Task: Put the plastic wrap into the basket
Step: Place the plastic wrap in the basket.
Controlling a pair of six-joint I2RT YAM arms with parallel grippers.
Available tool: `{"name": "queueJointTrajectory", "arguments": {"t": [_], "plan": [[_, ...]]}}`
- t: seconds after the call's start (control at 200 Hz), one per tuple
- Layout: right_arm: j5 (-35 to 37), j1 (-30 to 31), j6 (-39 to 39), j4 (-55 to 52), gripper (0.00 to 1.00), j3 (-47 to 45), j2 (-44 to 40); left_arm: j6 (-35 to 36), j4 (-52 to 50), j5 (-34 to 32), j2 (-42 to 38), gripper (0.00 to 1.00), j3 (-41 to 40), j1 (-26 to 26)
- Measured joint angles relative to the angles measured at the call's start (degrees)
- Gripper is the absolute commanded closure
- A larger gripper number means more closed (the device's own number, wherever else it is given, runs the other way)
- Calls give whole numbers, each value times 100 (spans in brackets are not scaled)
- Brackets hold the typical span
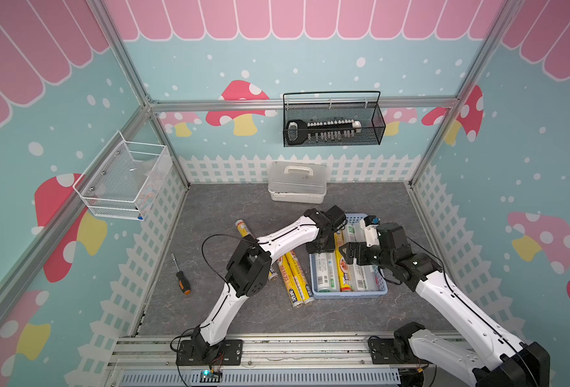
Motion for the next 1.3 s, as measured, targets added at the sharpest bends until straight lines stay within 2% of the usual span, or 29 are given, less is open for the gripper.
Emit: {"name": "queueJointTrajectory", "arguments": {"t": [0.455,1.301], "plan": [[0,0,0,0,0,-52,0,2,-345,-216,120,47,291,-57],[20,0,4,0,0,-129,-140,105,-737,-372,50,42,586,-63]]}}
